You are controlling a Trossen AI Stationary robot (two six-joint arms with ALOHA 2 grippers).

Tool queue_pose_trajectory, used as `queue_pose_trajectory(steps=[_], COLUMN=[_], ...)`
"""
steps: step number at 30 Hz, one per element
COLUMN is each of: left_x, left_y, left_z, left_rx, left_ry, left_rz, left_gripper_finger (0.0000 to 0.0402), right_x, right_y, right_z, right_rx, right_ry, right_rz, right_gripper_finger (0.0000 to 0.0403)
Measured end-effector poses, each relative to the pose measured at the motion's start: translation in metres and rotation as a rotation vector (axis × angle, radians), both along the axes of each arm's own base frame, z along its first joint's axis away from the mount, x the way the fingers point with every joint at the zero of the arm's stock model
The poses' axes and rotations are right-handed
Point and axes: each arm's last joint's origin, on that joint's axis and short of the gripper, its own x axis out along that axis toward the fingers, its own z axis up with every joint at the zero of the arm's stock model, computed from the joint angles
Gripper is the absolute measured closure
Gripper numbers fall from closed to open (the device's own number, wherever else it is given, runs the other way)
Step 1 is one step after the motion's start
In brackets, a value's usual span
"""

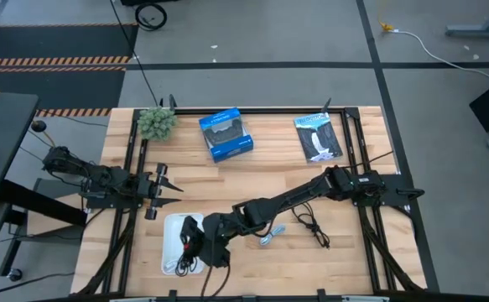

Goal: Pick and place USB-C Cables
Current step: Put the left black charger cable into the white bin

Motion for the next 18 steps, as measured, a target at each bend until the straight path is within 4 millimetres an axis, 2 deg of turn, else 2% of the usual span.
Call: queue_pose_trajectory(steps=[7, 12, 18], left_x=[0.0, 0.0, 0.0], left_y=[0.0, 0.0, 0.0], left_z=[0.0, 0.0, 0.0], left_rx=[0.0, 0.0, 0.0], left_ry=[0.0, 0.0, 0.0], left_rz=[0.0, 0.0, 0.0], left_gripper_finger=[0.026, 0.026, 0.026], right_x=[0.002, 0.0, -0.002], right_y=[-0.011, -0.019, -0.025], right_z=[-0.048, -0.062, -0.072], right_rx=[0.163, 0.198, 0.104], right_ry=[-0.058, 0.014, 0.087], right_rz=[-0.056, -0.146, -0.26], right_gripper_finger=[0.035, 0.035, 0.0351])
